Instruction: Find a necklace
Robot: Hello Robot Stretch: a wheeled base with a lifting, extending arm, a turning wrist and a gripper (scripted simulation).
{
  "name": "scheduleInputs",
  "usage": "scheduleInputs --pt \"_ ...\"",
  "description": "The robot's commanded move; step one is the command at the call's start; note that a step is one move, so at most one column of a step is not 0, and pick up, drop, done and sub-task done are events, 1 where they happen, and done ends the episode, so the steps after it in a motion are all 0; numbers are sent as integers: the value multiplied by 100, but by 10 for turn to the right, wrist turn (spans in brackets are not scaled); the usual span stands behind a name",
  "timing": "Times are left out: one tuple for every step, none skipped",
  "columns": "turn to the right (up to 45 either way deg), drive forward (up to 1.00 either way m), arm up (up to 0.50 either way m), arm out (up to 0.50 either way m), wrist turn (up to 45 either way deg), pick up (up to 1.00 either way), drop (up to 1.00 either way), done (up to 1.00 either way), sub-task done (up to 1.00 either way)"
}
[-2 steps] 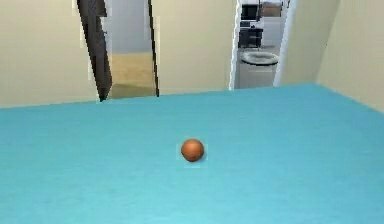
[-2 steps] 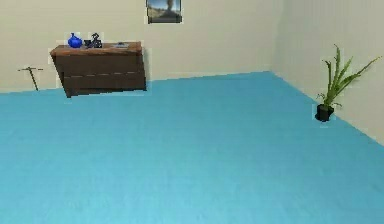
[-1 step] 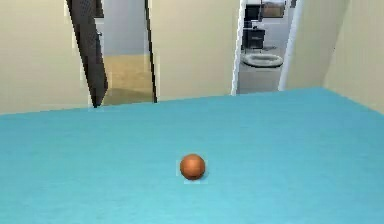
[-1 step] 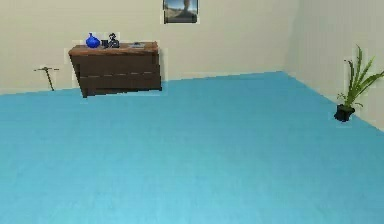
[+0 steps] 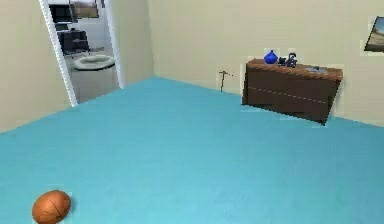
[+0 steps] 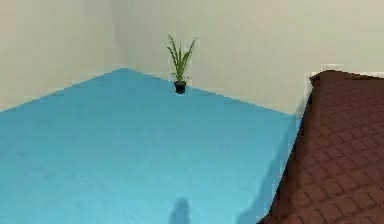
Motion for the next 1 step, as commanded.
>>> scheduleInputs --pt "390 0 0 0 0 0 0 0 0"
